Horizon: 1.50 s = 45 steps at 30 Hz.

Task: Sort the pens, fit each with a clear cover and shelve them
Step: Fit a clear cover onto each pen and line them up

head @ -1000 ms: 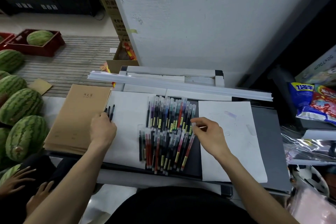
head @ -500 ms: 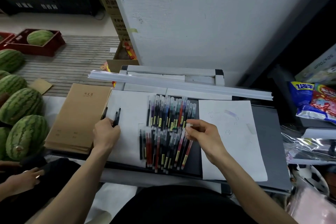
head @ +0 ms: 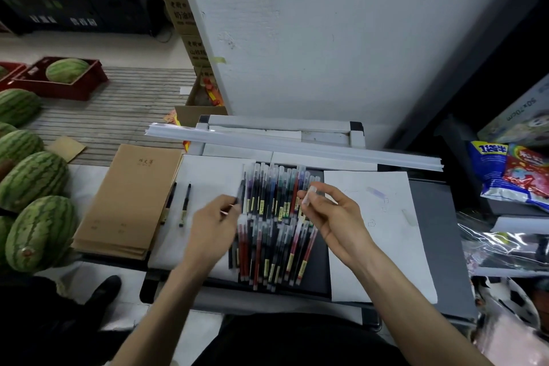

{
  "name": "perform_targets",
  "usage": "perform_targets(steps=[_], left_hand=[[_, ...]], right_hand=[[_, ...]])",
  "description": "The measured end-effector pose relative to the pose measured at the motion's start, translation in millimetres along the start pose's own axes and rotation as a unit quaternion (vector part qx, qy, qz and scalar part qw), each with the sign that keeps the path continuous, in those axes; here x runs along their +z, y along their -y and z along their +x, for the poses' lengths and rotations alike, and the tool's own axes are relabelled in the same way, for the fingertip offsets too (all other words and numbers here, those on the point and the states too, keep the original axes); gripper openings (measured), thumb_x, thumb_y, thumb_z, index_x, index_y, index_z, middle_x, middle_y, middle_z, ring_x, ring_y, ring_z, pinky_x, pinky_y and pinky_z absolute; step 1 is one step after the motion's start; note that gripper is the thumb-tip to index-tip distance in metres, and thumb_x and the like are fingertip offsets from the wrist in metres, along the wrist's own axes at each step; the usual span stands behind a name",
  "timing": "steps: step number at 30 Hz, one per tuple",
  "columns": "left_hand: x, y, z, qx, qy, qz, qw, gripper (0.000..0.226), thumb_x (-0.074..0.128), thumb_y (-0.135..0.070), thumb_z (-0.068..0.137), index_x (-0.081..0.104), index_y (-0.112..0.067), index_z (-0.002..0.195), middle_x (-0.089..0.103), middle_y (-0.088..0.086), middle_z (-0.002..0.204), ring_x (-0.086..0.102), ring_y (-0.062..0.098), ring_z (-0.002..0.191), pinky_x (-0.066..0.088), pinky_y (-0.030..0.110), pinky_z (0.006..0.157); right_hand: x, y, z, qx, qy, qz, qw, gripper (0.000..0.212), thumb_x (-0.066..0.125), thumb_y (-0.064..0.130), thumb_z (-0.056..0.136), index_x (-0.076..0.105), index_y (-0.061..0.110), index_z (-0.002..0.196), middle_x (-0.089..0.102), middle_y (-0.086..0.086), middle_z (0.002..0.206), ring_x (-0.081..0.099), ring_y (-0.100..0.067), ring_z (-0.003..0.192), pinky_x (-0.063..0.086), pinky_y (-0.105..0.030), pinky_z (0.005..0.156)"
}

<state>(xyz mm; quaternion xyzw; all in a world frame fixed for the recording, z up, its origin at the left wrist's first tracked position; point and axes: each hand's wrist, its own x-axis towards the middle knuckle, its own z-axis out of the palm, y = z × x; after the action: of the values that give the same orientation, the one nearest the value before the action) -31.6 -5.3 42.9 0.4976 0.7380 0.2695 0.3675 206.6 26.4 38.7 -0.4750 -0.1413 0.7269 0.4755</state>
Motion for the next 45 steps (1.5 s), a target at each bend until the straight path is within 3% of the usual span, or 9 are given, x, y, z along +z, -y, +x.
perform_targets(steps=[4, 8, 12, 16, 25, 33, 37, 40, 45], left_hand=[[30.1, -29.4, -31.6, 0.054, 0.109, -0.123, 0.985, 0.021, 0.05, -0.02, 0.109, 0.066, -0.033, 0.106, 0.059, -0.001, 0.07, 0.049, 0.019, 0.059, 0.044, 0.041, 0.057], [48.1, -36.0, -49.2, 0.105, 0.121, -0.126, 0.979, 0.023, 0.049, -0.021, 0.11, 0.066, -0.036, 0.11, 0.041, -0.005, 0.062, 0.036, 0.015, 0.055, 0.032, 0.035, 0.053], [53.3, -39.2, -57.8, 0.11, 0.097, -0.124, 0.981, 0.023, 0.048, -0.022, 0.11, 0.066, -0.036, 0.113, 0.043, -0.007, 0.062, 0.037, 0.009, 0.055, 0.033, 0.027, 0.053], [50.2, -42.8, -60.8, 0.1, 0.099, -0.14, 0.98, 0.023, 0.047, -0.025, 0.11, 0.065, -0.036, 0.115, 0.041, -0.003, 0.063, 0.035, 0.011, 0.055, 0.034, 0.028, 0.052], [50.8, -43.3, -62.9, 0.096, 0.1, -0.134, 0.981, 0.024, 0.047, -0.026, 0.11, 0.067, -0.038, 0.116, 0.046, -0.007, 0.065, 0.039, 0.01, 0.059, 0.036, 0.025, 0.057], [54.6, -45.8, -58.5, 0.085, 0.111, -0.153, 0.978, 0.023, 0.048, -0.023, 0.11, 0.069, -0.032, 0.113, 0.05, -0.01, 0.068, 0.041, 0.01, 0.062, 0.039, 0.035, 0.061], [53.1, -52.4, -57.7, 0.044, 0.152, -0.223, 0.962, 0.025, 0.045, -0.017, 0.111, 0.068, -0.018, 0.101, 0.043, -0.012, 0.064, 0.032, 0.006, 0.052, 0.03, 0.021, 0.05], [50.1, -59.0, -58.5, -0.026, 0.205, -0.312, 0.927, 0.036, 0.043, -0.014, 0.112, 0.064, -0.018, 0.082, 0.037, -0.001, 0.066, 0.022, 0.01, 0.048, 0.023, 0.022, 0.042], [50.6, -53.5, -55.1, -0.098, 0.254, -0.405, 0.873, 0.022, 0.046, -0.013, 0.11, 0.059, 0.003, 0.102, 0.04, 0.007, 0.068, 0.023, 0.012, 0.047, 0.018, 0.022, 0.044]], right_hand=[[11.1, 6.4, -5.2, -0.006, -0.02, 0.049, 0.999, 0.016, 0.062, 0.002, 0.099, 0.066, 0.0, 0.114, 0.075, -0.023, 0.104, 0.073, -0.038, 0.106, 0.064, -0.034, 0.081], [19.7, 12.6, -16.1, -0.022, 0.003, 0.005, 1.0, 0.012, 0.054, 0.008, 0.105, 0.063, 0.006, 0.112, 0.073, -0.014, 0.101, 0.075, -0.037, 0.104, 0.065, -0.035, 0.073], [24.3, 19.3, -25.3, -0.04, 0.015, -0.016, 0.999, 0.012, 0.053, 0.01, 0.106, 0.063, 0.008, 0.113, 0.074, -0.014, 0.099, 0.076, -0.038, 0.099, 0.064, -0.035, 0.073], [26.2, 21.1, -29.4, -0.052, 0.018, 0.003, 0.998, 0.014, 0.053, 0.011, 0.106, 0.063, 0.004, 0.114, 0.07, -0.019, 0.099, 0.074, -0.045, 0.099, 0.064, -0.046, 0.083], [25.8, 22.5, -34.0, -0.106, 0.022, -0.021, 0.994, 0.015, 0.05, 0.01, 0.106, 0.06, 0.003, 0.116, 0.07, -0.018, 0.094, 0.074, -0.045, 0.095, 0.064, -0.051, 0.082], [20.8, 15.3, -34.3, -0.144, 0.021, -0.088, 0.985, 0.015, 0.059, 0.005, 0.101, 0.061, -0.002, 0.113, 0.073, -0.029, 0.099, 0.075, -0.042, 0.094, 0.063, -0.041, 0.069], [20.0, 7.7, -33.9, -0.15, 0.013, -0.095, 0.984, 0.012, 0.062, 0.005, 0.099, 0.062, -0.001, 0.11, 0.073, -0.029, 0.098, 0.075, -0.043, 0.092, 0.061, -0.038, 0.064], [18.8, 5.7, -33.1, -0.143, 0.007, -0.096, 0.985, 0.012, 0.063, 0.005, 0.099, 0.062, -0.001, 0.109, 0.074, -0.029, 0.097, 0.076, -0.042, 0.09, 0.061, -0.037, 0.062], [12.9, 4.8, -26.4, -0.123, 0.03, -0.13, 0.983, 0.018, 0.064, 0.008, 0.099, 0.063, -0.003, 0.113, 0.075, -0.026, 0.097, 0.076, -0.039, 0.09, 0.063, -0.04, 0.068]])
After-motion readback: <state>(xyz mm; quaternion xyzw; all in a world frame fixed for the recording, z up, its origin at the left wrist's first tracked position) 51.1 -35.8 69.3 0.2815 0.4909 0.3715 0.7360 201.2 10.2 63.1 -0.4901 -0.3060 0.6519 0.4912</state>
